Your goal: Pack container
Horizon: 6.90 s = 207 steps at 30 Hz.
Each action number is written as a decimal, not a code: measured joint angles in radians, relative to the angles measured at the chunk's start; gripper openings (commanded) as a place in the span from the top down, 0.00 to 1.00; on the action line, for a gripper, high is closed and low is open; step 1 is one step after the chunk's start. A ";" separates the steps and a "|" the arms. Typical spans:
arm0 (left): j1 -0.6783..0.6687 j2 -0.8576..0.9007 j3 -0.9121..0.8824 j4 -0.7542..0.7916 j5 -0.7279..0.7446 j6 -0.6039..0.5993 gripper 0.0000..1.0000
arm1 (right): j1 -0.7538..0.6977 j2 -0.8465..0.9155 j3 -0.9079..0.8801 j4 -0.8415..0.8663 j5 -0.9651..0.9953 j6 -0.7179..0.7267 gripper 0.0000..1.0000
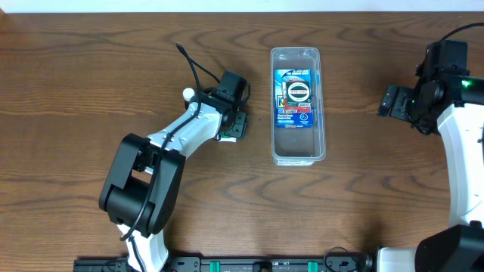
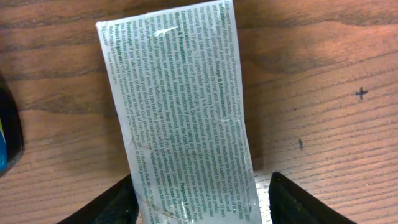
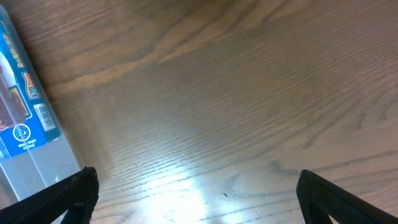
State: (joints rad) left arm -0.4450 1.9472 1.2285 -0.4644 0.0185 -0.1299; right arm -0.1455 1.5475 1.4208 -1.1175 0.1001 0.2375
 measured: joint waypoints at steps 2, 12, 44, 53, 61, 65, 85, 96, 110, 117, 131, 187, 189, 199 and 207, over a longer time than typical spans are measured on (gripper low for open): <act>0.000 0.000 -0.002 0.003 0.000 0.000 0.36 | 0.000 0.000 0.000 0.000 0.000 0.000 0.01; 0.000 0.000 -0.006 0.015 0.000 0.000 0.44 | 0.000 0.000 0.000 0.000 0.000 0.000 0.01; -0.126 -0.510 -0.006 -0.072 -0.026 0.004 0.33 | 0.000 0.000 0.000 0.000 0.000 0.000 0.01; -0.078 -0.283 -0.006 -0.059 -0.064 -0.001 0.25 | 0.000 0.000 0.000 0.000 0.000 0.000 0.01; -0.037 -0.149 -0.006 -0.016 -0.064 0.000 0.25 | 0.000 0.000 0.000 0.000 0.000 0.000 0.01; -0.037 -0.124 -0.006 0.014 -0.064 0.000 0.21 | 0.000 0.000 0.000 0.000 0.000 0.000 0.01; -0.037 -0.018 -0.006 0.056 -0.056 -0.004 0.21 | 0.000 0.000 0.000 0.000 0.000 0.000 0.01; -0.037 -0.003 -0.006 0.065 -0.055 -0.004 0.21 | 0.000 0.000 0.000 0.000 0.000 0.000 0.01; -0.037 0.029 -0.006 0.065 -0.051 -0.005 0.21 | 0.000 0.000 0.000 0.000 0.000 0.000 0.01; -0.037 0.032 -0.006 0.075 -0.048 -0.008 0.27 | 0.000 0.000 0.000 0.000 0.000 0.000 0.01; -0.037 0.036 -0.004 0.077 -0.048 -0.023 0.46 | 0.000 0.000 0.000 0.000 0.000 0.000 0.01; -0.438 -0.287 -0.004 0.267 -0.174 -0.611 0.53 | 0.000 0.000 0.000 0.000 0.000 0.000 0.01; -0.438 -0.252 -0.004 0.290 -0.176 -0.617 0.53 | 0.000 0.000 0.000 0.000 0.000 0.000 0.01; -0.439 -0.187 -0.004 0.306 -0.176 -0.637 0.53 | 0.000 0.000 0.000 0.000 0.000 0.000 0.01; -0.468 -0.181 -0.004 0.309 -0.176 -0.646 0.53 | 0.000 0.000 0.000 0.000 0.000 0.000 0.01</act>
State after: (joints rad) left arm -0.9127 1.7664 1.2247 -0.1555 -0.1574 -0.7761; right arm -0.1455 1.5475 1.4204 -1.1172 0.1001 0.2375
